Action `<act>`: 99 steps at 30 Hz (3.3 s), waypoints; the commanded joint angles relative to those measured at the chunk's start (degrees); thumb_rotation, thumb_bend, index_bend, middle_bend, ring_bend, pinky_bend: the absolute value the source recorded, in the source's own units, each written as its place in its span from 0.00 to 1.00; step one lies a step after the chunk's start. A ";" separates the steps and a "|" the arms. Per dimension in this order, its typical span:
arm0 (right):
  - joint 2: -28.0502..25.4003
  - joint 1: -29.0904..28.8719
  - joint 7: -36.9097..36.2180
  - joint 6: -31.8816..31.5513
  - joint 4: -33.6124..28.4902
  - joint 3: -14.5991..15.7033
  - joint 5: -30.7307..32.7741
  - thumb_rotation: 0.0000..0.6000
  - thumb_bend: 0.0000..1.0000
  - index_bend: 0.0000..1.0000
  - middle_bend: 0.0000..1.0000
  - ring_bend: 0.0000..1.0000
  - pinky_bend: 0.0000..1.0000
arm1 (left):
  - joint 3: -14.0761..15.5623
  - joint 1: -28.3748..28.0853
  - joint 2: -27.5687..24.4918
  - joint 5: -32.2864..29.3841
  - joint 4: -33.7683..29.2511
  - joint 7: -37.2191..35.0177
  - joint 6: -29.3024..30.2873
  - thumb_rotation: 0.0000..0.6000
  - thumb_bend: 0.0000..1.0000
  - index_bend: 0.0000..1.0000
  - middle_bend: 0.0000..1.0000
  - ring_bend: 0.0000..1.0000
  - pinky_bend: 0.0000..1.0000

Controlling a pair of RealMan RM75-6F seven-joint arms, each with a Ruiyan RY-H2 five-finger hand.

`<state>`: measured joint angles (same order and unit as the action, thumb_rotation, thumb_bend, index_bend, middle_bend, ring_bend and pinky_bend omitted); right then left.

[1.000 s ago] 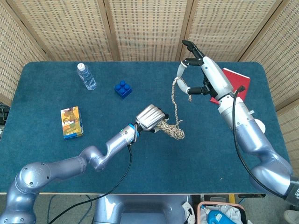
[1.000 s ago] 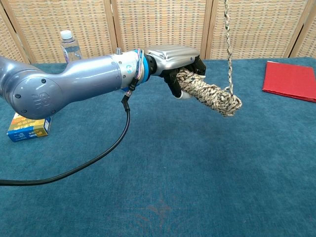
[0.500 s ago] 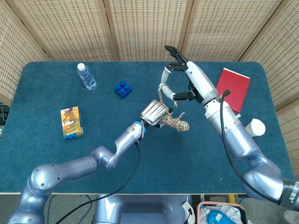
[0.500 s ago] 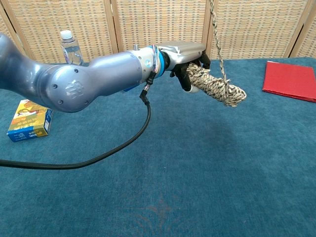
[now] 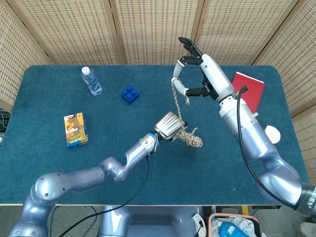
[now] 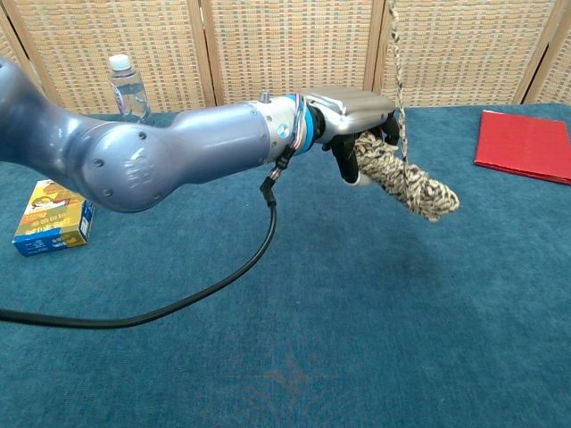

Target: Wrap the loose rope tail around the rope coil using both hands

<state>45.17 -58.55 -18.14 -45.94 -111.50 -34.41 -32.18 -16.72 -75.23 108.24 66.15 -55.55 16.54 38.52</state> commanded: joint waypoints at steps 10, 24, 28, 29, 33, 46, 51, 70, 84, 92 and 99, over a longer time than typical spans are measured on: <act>6.09 2.03 0.28 4.63 14.05 5.69 0.36 1.00 0.52 0.68 0.00 0.00 0.00 | 9.34 4.13 -7.46 22.54 -2.99 -28.10 11.52 1.00 0.54 0.72 0.64 0.55 0.70; 11.57 3.52 -2.80 11.91 24.91 7.76 -0.99 1.00 0.52 0.69 0.00 0.00 0.00 | 13.57 5.90 -12.81 29.29 -6.31 -46.02 18.42 1.00 0.55 0.73 0.64 0.55 0.70; 12.48 3.47 -3.00 14.19 26.57 8.63 -0.10 1.00 0.52 0.69 0.00 0.00 0.00 | 12.95 6.38 -13.89 28.13 -8.07 -50.83 18.61 1.00 0.55 0.73 0.65 0.55 0.70; 12.68 3.50 -3.14 14.90 27.00 8.87 0.14 1.00 0.52 0.69 0.00 0.00 0.00 | 12.75 6.45 -14.20 27.84 -8.38 -51.96 18.58 1.00 0.55 0.74 0.65 0.55 0.70; 13.78 3.65 -3.49 17.91 29.38 10.26 0.92 1.00 0.52 0.69 0.00 0.00 0.00 | 11.17 6.74 -15.63 25.85 -9.61 -56.50 18.17 1.00 0.55 0.74 0.65 0.55 0.70; 16.93 5.55 -2.32 14.82 28.57 13.27 0.37 1.00 0.52 0.69 0.00 0.00 0.00 | 3.83 6.63 -13.15 14.30 -8.34 -48.25 12.80 1.00 0.55 0.75 0.66 0.55 0.70; 17.09 7.06 -0.63 10.97 25.43 14.08 -0.85 1.00 0.52 0.69 0.00 0.00 0.00 | 0.34 6.23 -10.37 9.11 -6.60 -43.11 11.71 1.00 0.56 0.75 0.66 0.55 0.70; 15.38 13.85 -0.80 4.62 15.11 13.70 -12.02 1.00 0.52 0.70 0.00 0.00 0.00 | -7.44 5.02 -4.15 -2.74 -2.41 -28.35 12.07 1.00 0.57 0.75 0.66 0.55 0.70; 13.44 17.61 1.14 2.00 10.31 15.93 -18.40 1.00 0.52 0.71 0.00 0.00 0.00 | -11.81 4.46 -3.41 -6.95 -1.71 -24.11 14.05 1.00 0.58 0.75 0.66 0.55 0.70; 11.33 21.13 -0.24 -0.85 5.93 16.47 -24.37 1.00 0.53 0.71 0.00 0.00 0.00 | -12.70 3.30 -2.11 -8.80 2.02 -21.09 13.46 1.00 0.59 0.75 0.66 0.55 0.70; 10.68 23.53 -0.13 -4.24 3.11 17.37 -30.15 1.00 0.52 0.71 0.00 0.00 0.00 | -13.65 2.19 -0.86 -10.74 5.10 -19.51 12.18 1.00 0.59 0.75 0.66 0.55 0.70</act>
<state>56.14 -35.66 -18.11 -49.71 -107.56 -17.37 -61.22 -30.19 -72.81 107.13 55.70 -50.80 -3.26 50.95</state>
